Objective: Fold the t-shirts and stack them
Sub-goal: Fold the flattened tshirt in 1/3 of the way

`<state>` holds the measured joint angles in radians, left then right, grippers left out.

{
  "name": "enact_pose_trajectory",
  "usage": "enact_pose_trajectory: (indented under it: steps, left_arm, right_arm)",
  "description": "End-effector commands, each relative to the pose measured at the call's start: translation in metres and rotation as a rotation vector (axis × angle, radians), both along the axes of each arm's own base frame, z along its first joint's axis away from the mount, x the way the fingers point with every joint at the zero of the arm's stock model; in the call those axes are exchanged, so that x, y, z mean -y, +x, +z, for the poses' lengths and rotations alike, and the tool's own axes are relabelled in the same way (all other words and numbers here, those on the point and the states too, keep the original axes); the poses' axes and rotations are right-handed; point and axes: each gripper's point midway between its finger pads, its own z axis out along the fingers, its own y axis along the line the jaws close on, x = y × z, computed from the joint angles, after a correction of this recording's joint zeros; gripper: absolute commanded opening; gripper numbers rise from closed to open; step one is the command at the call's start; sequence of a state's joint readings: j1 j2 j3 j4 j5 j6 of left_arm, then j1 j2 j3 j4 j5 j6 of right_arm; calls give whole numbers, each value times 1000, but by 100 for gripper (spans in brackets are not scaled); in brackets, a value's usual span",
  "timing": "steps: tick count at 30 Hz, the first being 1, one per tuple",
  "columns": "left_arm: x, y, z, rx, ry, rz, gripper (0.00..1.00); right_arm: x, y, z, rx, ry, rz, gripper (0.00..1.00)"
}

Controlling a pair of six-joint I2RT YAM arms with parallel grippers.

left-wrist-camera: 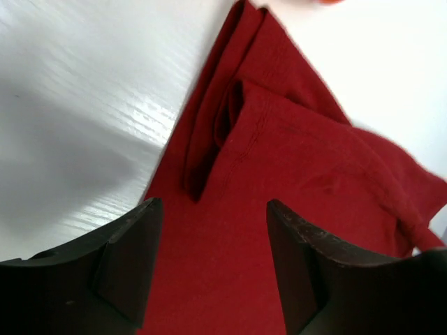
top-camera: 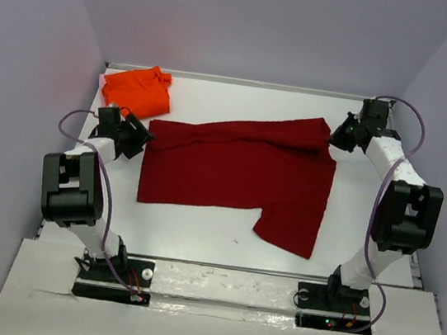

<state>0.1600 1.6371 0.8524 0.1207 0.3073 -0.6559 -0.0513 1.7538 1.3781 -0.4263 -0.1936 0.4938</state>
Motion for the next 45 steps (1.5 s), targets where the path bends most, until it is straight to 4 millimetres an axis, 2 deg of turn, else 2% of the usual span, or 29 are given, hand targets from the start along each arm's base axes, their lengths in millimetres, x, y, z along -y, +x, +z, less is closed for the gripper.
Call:
enact_pose_trajectory:
  steps: [1,4,8,10,16,18,21,27,29,33,35,37,44,45]
  left_arm:
    - [-19,19,68,195,1,58,73]
    - [-33,34,118,292,70,73,73]
    - [-26,37,146,372,58,36,72]
    - [-22,36,152,397,52,12,72]
    - [-9,27,162,457,5,-30,72]
    - [-5,25,161,464,-2,-49,71]
    - [6,23,162,486,-65,-84,71]
    - [14,17,170,511,-98,-123,71]
    - [15,16,172,521,-108,-126,71]
    - [19,15,170,518,-133,-148,71]
    - [15,16,170,518,-135,-138,71]
    - [15,16,169,517,-137,-135,71]
    - [12,16,166,513,-151,-130,71]
    - [12,16,168,517,-152,-131,71]
  right_arm:
    - [2,-4,12,33,-8,0,0]
    - [0,-8,4,21,4,8,0]
    - [-5,-18,-9,-7,27,19,0]
    - [-6,-23,-14,-20,28,21,0]
    - [-5,-46,-34,-69,23,9,0]
    - [-2,-48,-39,-78,8,7,0]
    - [0,-43,-40,-79,-1,-3,0]
    - [5,-34,-45,-92,-24,-16,0]
    - [11,-31,-43,-86,-49,-39,0]
    - [7,-23,-31,-64,-23,-34,0]
    - [0,-33,-36,-78,15,-19,0]
    - [-3,-53,-48,-86,34,-28,0]
    - [-10,-73,-52,-82,64,-13,1]
    - [-11,-75,-52,-82,68,-11,8]
